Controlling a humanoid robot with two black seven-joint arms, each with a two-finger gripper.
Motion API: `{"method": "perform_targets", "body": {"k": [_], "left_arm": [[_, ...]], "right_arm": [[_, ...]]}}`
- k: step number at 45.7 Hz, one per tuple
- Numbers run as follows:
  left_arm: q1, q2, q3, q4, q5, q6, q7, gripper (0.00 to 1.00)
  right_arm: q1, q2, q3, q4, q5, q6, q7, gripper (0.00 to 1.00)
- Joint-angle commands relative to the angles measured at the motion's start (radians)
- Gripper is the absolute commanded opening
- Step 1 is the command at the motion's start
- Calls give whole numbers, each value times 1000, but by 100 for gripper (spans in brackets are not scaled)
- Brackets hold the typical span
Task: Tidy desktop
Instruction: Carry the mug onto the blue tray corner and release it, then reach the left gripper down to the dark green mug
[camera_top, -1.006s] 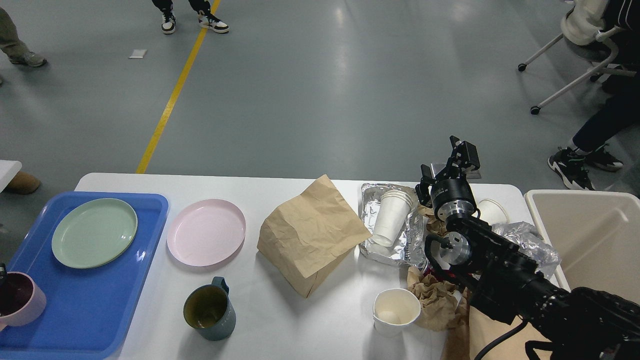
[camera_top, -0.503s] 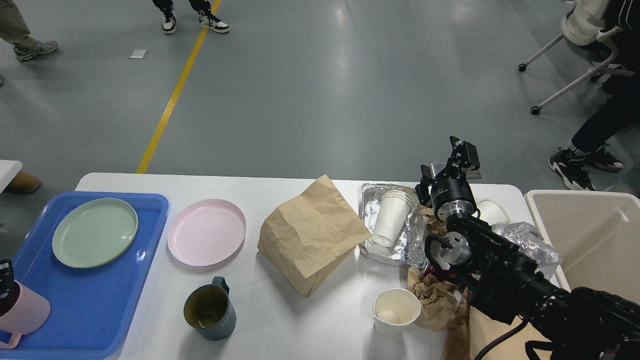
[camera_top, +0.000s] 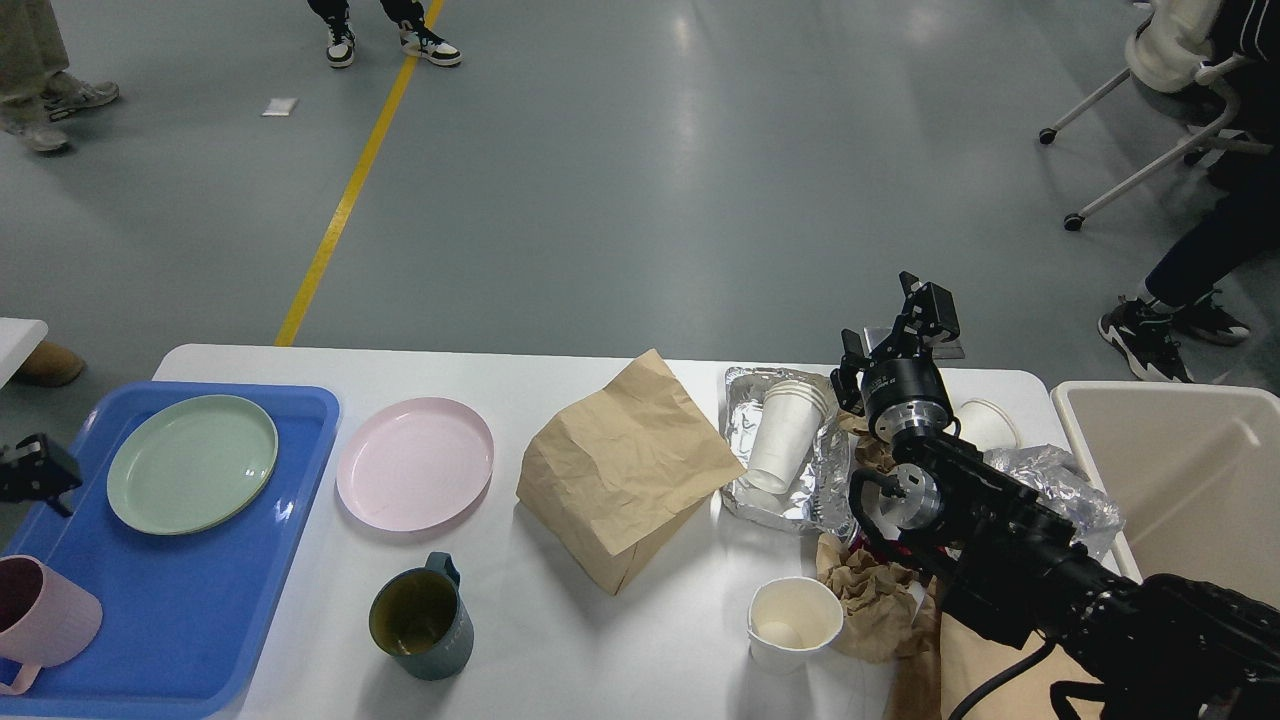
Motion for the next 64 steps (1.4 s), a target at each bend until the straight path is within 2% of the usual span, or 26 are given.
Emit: {"method": "perform_targets", "body": {"k": [1, 13, 21, 32, 38, 42, 57, 64], "left_arm": [[-122, -58, 87, -43, 0, 0, 0, 96], [-363, -215, 199, -309, -24, 0, -2, 96], [-480, -348, 251, -417, -71, 0, -3, 96], [-615, -452, 254, -592, -100, 0, -3, 96], [-593, -534, 231, -636, -101, 0, -2, 96], [-531, -571, 205, -629, -101, 0, 0, 96], [-368, -597, 190, -613, -101, 0, 12, 96], [-304, -603, 196, -555, -101, 0, 14, 96]], "right_arm": [[0, 0, 0, 0, 0, 0, 0, 100], [0, 0, 0, 0, 0, 0, 1, 100], [0, 0, 0, 0, 0, 0, 0, 100], [0, 0, 0, 0, 0, 0, 0, 100], [0, 0, 0, 0, 0, 0, 1, 100], [0, 0, 0, 0, 0, 0, 0, 100], [0, 0, 0, 0, 0, 0, 0, 100], [0, 0, 0, 0, 0, 0, 0, 100]]}}
